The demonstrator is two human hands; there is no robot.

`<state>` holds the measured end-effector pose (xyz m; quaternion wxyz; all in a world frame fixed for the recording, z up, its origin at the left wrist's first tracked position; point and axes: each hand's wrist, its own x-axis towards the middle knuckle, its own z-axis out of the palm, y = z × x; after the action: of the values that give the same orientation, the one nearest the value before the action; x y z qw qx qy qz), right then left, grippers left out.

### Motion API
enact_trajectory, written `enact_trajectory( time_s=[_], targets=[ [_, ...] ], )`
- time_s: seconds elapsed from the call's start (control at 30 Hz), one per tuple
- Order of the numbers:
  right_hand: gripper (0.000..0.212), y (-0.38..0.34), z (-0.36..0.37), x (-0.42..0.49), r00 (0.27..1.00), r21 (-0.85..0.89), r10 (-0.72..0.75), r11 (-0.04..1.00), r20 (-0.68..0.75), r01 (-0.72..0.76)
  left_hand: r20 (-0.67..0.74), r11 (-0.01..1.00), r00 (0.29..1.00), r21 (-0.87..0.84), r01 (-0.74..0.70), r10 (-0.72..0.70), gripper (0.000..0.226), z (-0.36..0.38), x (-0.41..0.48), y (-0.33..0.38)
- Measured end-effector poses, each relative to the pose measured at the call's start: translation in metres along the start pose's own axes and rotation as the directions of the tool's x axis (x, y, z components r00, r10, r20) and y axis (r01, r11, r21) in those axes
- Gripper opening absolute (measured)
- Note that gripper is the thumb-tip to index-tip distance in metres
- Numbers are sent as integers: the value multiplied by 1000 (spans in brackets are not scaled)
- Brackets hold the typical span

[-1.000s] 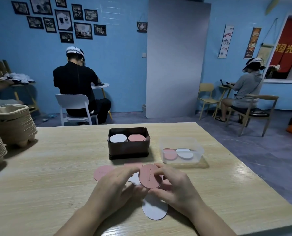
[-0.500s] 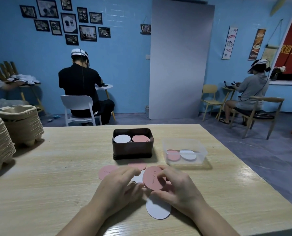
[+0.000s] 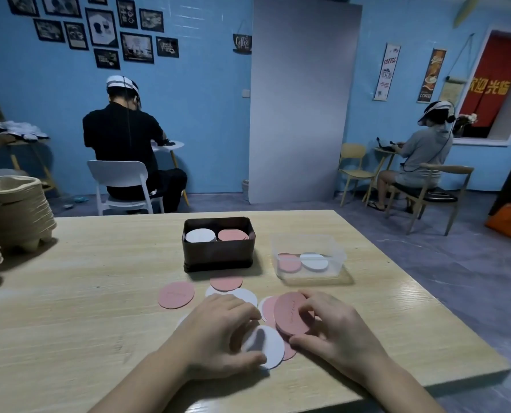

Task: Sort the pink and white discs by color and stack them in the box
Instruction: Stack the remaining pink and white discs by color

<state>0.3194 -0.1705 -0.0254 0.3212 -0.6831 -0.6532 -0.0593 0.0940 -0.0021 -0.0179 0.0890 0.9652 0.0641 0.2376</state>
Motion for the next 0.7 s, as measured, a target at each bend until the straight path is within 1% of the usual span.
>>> enact_trajectory(
  time_s=[0.07,0.13,0.23,0.3,0.43,0.5,0.63,0.7],
  targets=[
    [43,1,-2,-3,1000,-2,19,1000,1,-19,59,1000,998,19,-13,12,58,2,4,3],
    [44,-1,-1,-2,1000,-39,16,999,15,-16,81,999,997,32,-12,9,68,1,6,4],
    [45,-4,-1,-2,999,-75,19,997,31,-17,60,1000,998,11,-18,17,63,0,7,4],
    [46,-5,-3,-4,999,-70,23,997,26,-21,23,1000,1000,14,-20,20,56,0,3,4],
    [46,-8,-5,-5,1000,-59,4,998,28,-2,-151,999,988,49,22,-14,53,0,-4,-4],
    [45,-9,-6,-3,999,-55,-8,998,39,10,-218,999,976,53,10,2,53,1,-5,-7],
    [45,-14,1,1,999,-48,-25,998,33,26,-238,995,968,79,-59,77,56,7,-1,-6],
    [50,-21,9,4,999,-26,-18,999,40,19,-237,995,968,76,-62,78,57,8,0,-5]
  ],
)
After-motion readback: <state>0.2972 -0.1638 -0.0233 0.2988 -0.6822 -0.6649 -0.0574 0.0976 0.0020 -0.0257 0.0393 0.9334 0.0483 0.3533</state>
